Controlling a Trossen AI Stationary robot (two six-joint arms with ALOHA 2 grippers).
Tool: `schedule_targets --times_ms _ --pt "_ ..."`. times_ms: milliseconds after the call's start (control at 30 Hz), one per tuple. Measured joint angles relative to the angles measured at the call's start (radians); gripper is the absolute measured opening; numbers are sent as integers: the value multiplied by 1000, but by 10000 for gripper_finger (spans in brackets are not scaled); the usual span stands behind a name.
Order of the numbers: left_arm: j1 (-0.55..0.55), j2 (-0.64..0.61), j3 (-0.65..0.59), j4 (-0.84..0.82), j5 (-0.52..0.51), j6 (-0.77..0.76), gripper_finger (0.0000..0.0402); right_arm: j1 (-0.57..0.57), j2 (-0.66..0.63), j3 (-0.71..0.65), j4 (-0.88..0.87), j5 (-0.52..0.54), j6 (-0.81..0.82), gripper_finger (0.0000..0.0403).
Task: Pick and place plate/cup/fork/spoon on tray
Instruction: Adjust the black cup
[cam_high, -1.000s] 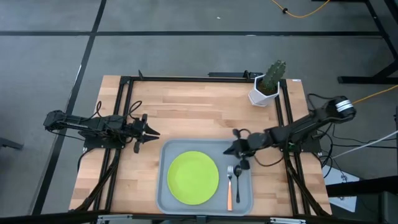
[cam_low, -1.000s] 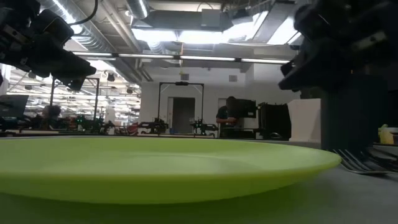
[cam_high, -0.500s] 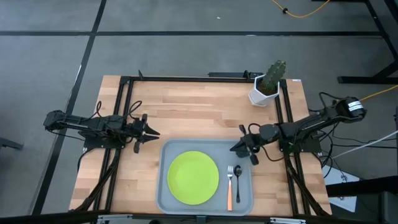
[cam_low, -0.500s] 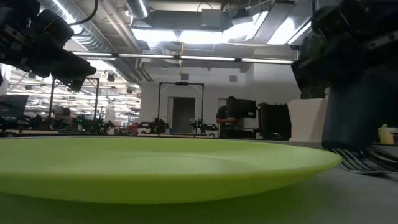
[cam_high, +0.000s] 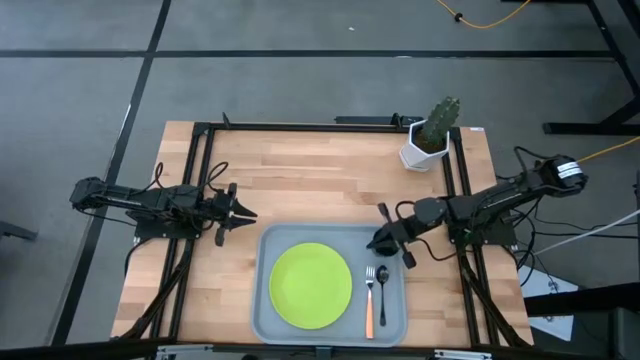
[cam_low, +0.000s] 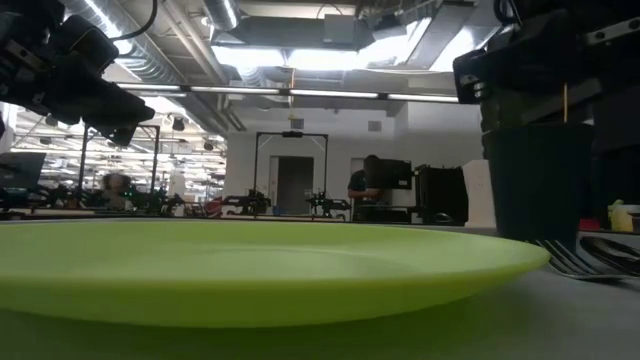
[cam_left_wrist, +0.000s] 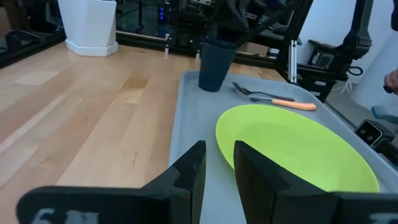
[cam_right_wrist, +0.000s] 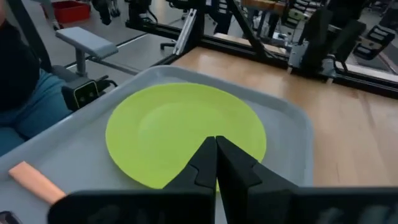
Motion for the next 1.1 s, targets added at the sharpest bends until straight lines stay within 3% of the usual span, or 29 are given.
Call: schedule_targets --times_ms 100,267,333,433,600,833,967,1100 --pt "0 0 0 0 0 0 76 1 10 7 -2 8 -3 10" --pt "0 0 0 0 0 0 76 0 -26 10 -17 161 -5 10" --pt "0 0 0 0 0 0 76 0 -71 25 -76 171 -5 10" --pt "0 0 0 0 0 0 76 9 -182 67 -296 163 74 10" --pt "0 0 0 0 0 0 76 30 -350 187 -809 164 420 10" --pt "0 0 0 0 0 0 77 76 -387 285 -1225 156 805 10" --pt "0 0 0 0 0 0 77 94 -376 220 -1248 155 914 10" --pt "0 0 0 0 0 0 77 101 -349 136 -1133 110 927 10"
